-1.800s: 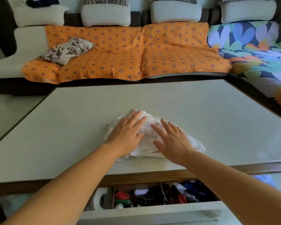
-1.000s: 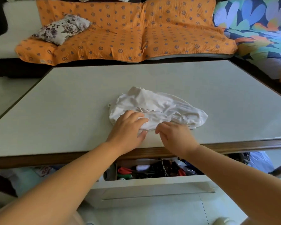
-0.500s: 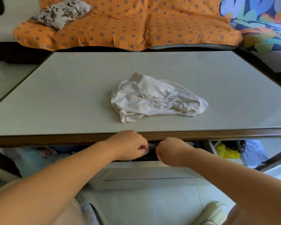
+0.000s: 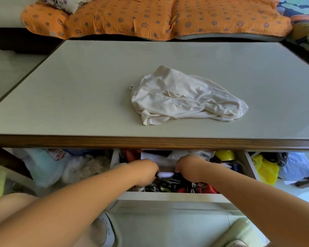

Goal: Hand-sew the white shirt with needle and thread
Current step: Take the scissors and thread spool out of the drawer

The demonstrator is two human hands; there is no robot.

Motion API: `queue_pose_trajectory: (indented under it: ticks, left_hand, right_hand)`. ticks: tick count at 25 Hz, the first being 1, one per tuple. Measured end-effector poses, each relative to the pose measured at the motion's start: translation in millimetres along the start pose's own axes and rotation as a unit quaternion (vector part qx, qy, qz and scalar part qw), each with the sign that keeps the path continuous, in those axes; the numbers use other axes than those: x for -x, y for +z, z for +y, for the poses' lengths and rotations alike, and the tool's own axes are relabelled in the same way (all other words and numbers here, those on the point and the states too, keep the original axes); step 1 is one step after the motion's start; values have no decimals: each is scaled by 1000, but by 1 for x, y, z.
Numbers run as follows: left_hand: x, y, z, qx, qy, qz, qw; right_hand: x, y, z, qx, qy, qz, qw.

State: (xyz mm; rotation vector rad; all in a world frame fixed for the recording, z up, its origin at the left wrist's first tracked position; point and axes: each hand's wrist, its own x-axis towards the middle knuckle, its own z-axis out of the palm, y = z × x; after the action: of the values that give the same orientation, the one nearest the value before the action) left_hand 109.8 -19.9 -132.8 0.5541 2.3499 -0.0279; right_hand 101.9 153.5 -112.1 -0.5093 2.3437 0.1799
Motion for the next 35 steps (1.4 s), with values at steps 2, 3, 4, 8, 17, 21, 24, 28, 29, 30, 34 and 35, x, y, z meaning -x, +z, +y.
queue_pose_trajectory:
  ticks: [2, 3, 4, 8, 17, 21, 24, 28, 29, 30, 34, 35]
  left_hand:
    - [-1, 10, 6, 1, 13, -12, 1000]
    - [-2, 14, 9, -1, 16, -15, 1000]
    - [-4, 16, 12, -14, 18, -16, 1000]
    - [-10, 16, 26, -53, -4, 17, 998]
    - [3, -20, 9, 165, -21, -42, 985]
    - [16, -28, -6, 170, -80, -142, 972]
    - [18, -17, 5, 151, -31, -96, 983]
    - [16, -3, 20, 124, 7, -81, 989]
    - [17, 0, 23, 116, 13, -82, 990]
    - [18, 4, 27, 102, 20, -78, 992]
    - [12, 7, 32, 27, 14, -29, 999]
    - [7, 6, 31, -10, 9, -15, 1000]
  right_hand:
    - [-6, 2, -9, 54, 21, -33, 998]
    - [-5, 1, -14, 65, 26, -32, 997]
    - [-2, 1, -17, 75, 21, -20, 997]
    - [4, 18, -24, 110, -18, 47, 993]
    - [46, -2, -8, 93, -62, 30, 993]
    - [106, -48, 32, -58, -55, -12, 997]
    - [124, -78, 57, -194, -31, 165, 966]
    - [75, -90, 71, -214, 60, 438, 871]
    - [60, -91, 72, -207, 80, 449, 866]
    - [47, -92, 73, -204, 97, 448, 865]
    - [27, -83, 68, -225, 118, 475, 843]
    - [28, -76, 64, -217, 110, 530, 813]
